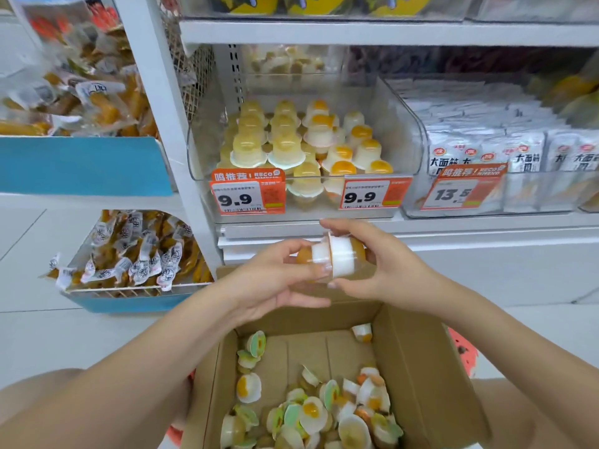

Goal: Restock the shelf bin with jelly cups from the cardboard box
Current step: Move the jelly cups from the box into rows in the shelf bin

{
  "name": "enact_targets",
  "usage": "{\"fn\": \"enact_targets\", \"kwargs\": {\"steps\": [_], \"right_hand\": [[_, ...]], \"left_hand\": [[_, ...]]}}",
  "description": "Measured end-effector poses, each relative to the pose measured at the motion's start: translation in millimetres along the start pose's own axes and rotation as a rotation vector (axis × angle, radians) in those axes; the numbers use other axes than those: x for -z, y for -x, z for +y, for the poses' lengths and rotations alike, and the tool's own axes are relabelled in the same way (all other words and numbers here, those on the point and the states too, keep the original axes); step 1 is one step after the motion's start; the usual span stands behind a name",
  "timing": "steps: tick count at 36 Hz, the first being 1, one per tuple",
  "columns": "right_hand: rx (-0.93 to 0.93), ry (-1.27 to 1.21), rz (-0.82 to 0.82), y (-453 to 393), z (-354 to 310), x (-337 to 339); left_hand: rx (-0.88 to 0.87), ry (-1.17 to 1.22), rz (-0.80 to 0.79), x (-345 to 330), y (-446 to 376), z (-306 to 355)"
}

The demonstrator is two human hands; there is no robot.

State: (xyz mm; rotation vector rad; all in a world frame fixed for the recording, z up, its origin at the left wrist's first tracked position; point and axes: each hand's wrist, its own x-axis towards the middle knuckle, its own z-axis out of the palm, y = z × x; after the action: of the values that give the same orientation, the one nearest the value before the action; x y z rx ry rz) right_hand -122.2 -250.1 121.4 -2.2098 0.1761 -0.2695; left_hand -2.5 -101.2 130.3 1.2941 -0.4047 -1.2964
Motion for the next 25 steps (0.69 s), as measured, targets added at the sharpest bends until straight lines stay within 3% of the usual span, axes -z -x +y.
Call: {"fn": "enact_targets", "kwargs": {"steps": [7,21,25], "right_hand": [[-0.060,-0.087,-0.053,-5,-3,3],[-0.042,-0.218,0.008,-12,-7,3],[-0.025,-0.190,0.144,-28,-18,20]], "left_hand": [[-0.006,0.222,0.001,0,-3,-1],[0.020,0.113,0.015,-3,-3,11],[-0.019,-0.028,0.054,2,-3,25]]}}
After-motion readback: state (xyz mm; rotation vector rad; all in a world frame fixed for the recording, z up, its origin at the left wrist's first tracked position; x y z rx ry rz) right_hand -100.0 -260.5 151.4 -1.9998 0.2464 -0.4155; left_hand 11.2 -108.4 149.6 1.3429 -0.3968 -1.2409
